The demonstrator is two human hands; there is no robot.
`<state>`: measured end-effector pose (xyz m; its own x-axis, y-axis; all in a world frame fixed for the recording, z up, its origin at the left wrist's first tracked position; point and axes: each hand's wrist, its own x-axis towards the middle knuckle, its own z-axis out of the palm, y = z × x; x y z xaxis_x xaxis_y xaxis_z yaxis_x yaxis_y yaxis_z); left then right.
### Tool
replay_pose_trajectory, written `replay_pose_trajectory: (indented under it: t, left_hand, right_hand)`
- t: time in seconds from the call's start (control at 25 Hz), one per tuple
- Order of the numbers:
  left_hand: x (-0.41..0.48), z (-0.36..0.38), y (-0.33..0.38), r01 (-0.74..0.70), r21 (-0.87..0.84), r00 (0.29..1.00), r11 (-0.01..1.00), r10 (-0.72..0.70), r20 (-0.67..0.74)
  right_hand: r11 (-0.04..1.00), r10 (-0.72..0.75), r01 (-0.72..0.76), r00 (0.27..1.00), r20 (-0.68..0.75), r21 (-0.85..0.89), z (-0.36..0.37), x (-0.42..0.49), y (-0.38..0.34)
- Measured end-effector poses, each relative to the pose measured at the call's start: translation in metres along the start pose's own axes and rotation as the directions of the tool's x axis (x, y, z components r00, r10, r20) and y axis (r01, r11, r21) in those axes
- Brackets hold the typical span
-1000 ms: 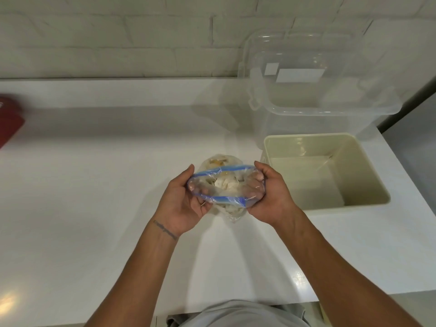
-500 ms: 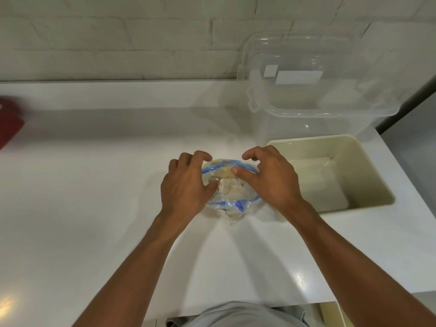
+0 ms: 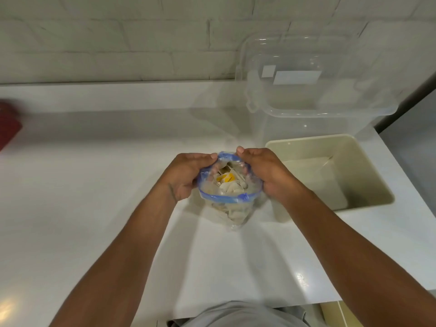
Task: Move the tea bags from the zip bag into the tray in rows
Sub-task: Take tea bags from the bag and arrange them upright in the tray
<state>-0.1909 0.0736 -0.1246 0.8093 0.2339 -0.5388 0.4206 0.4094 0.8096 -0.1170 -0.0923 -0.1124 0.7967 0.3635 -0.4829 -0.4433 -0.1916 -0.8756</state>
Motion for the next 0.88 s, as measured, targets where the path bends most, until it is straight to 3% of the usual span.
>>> replay_pose_trajectory:
  t: [0.08, 0.16, 0.24, 0.32, 0.4, 0.44, 0.52, 0.56, 0.6, 0.64, 0.72, 0.76, 0.8, 0.88]
  left_hand:
    - [0.007, -0.009, -0.001, 0.267, -0.225, 0.961, 0.937, -0.241, 0.138]
    - [0.014, -0.017, -0.007, 0.363, -0.304, 0.929, 0.881, -0.317, 0.192]
    - [0.011, -0.016, -0.012, 0.358, -0.302, 0.932, 0.883, -0.318, 0.174]
    - [0.001, -0.010, -0.009, 0.266, -0.250, 0.963, 0.931, -0.246, 0.111]
    - [-0.011, -0.004, -0.005, 0.098, 0.053, 0.995, 0.994, -0.098, -0.009]
    - [-0.017, -0.002, -0.004, 0.024, 0.293, 0.998, 0.956, -0.007, -0.058]
    - [-0.029, -0.003, -0.007, -0.004, 0.724, 0.971, 0.690, 0.175, -0.161]
    - [-0.038, -0.004, -0.008, 0.034, 0.834, 0.946, 0.551, 0.250, -0.204]
    - [-0.047, -0.004, -0.012, 0.067, 0.875, 0.923, 0.480, 0.304, -0.238]
    - [-0.055, -0.005, -0.016, 0.082, 0.879, 0.905, 0.470, 0.334, -0.263]
    - [-0.062, -0.008, -0.029, 0.041, 0.795, 0.907, 0.606, 0.312, -0.284]
    - [-0.063, -0.009, -0.035, 0.005, 0.698, 0.919, 0.716, 0.272, -0.286]
    - [-0.062, -0.010, -0.041, -0.023, 0.592, 0.930, 0.806, 0.235, -0.283]
    - [-0.061, -0.008, -0.045, -0.017, 0.363, 0.948, 0.932, 0.131, -0.291]
  right_hand:
    - [0.957, 0.131, -0.146, 0.988, 0.075, 0.251, -0.001, 0.002, 0.000]
    - [0.932, 0.176, -0.194, 0.981, 0.084, 0.307, -0.002, 0.006, 0.005]
    - [0.964, 0.166, -0.173, 0.985, 0.051, 0.200, -0.002, 0.009, 0.012]
    - [0.996, 0.093, -0.093, 0.995, 0.040, 0.001, -0.003, 0.007, 0.017]
    - [0.961, -0.034, 0.057, 0.995, 0.092, -0.270, -0.004, -0.001, 0.014]
    - [0.901, -0.097, 0.132, 0.990, 0.104, -0.412, -0.004, -0.006, 0.012]
    - [0.693, -0.237, 0.183, 0.971, 0.020, -0.697, -0.006, -0.019, 0.011]
    - [0.591, -0.302, 0.144, 0.952, -0.051, -0.794, -0.006, -0.028, 0.010]
    - [0.505, -0.345, 0.091, 0.933, -0.104, -0.858, -0.007, -0.037, 0.012]
    - [0.419, -0.362, 0.040, 0.924, -0.126, -0.907, -0.008, -0.046, 0.014]
    - [0.309, -0.341, -0.008, 0.933, -0.119, -0.951, -0.011, -0.052, 0.025]
    - [0.368, -0.306, 0.005, 0.945, -0.116, -0.930, -0.012, -0.052, 0.030]
    - [0.540, -0.261, 0.026, 0.955, -0.139, -0.841, -0.013, -0.050, 0.035]
    - [0.914, -0.109, 0.023, 0.976, -0.191, -0.406, -0.012, -0.046, 0.038]
